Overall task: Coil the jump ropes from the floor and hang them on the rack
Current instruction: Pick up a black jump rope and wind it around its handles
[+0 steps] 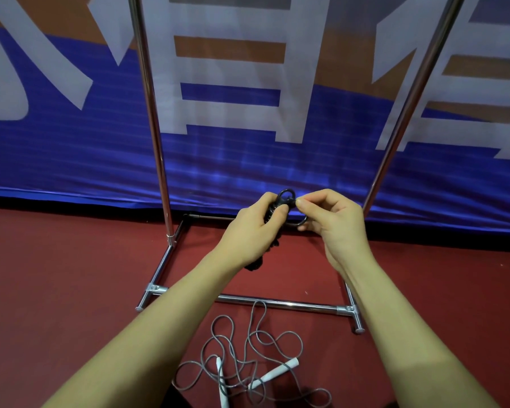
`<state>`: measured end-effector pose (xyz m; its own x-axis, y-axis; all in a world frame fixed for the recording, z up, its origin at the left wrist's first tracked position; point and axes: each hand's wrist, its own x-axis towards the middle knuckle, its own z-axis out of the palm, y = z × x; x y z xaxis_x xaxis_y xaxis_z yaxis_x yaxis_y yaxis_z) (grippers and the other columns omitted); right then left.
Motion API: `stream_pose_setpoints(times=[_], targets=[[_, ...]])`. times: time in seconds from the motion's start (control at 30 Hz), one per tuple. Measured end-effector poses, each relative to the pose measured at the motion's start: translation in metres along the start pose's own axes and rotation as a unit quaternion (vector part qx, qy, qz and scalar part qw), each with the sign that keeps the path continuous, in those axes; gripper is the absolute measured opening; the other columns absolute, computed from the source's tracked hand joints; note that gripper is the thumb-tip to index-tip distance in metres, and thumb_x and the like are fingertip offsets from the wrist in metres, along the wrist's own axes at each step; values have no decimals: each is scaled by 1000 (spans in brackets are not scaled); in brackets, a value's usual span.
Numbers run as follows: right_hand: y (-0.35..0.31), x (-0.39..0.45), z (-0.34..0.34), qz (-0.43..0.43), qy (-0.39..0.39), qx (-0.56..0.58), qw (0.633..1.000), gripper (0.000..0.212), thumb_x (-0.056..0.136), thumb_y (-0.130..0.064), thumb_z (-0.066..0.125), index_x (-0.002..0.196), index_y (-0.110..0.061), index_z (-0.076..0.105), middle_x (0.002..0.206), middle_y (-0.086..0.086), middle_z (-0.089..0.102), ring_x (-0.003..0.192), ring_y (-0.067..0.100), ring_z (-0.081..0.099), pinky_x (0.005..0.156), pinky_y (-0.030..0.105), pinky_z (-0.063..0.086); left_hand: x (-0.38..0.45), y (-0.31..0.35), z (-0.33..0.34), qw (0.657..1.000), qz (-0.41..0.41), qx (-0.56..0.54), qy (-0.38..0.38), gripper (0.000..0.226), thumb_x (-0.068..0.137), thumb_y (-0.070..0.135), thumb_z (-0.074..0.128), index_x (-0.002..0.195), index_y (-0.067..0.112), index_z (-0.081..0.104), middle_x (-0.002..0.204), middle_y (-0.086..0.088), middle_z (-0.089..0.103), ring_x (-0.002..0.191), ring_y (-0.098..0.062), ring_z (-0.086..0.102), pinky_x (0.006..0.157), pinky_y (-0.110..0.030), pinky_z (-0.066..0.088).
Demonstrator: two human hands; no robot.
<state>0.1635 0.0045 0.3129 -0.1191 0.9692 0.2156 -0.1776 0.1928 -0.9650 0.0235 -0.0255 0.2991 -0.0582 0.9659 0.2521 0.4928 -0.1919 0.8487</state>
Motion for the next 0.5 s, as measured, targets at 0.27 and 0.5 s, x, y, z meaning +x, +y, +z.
stream_pose_setpoints(times=[0.27,0.5], targets=[[6,5,-3,12,-4,9,1000,24,82,5,65,66,-12,59,71,8,60,77,28,53,73,44,45,1,2,3,995,20,100,0,18,97,40,41,103,26,51,67,0,66,67,-19,65,73,-43,52],[2,6,-3,41,-20,73,996,15,86,5,59,91,-9,61,63,5,50,62,13,56,62,27,53,2,6,3,994,33,98,23,17,98,36,43,103,22,50,67,-1,66,67,-22,64,72,-43,51]])
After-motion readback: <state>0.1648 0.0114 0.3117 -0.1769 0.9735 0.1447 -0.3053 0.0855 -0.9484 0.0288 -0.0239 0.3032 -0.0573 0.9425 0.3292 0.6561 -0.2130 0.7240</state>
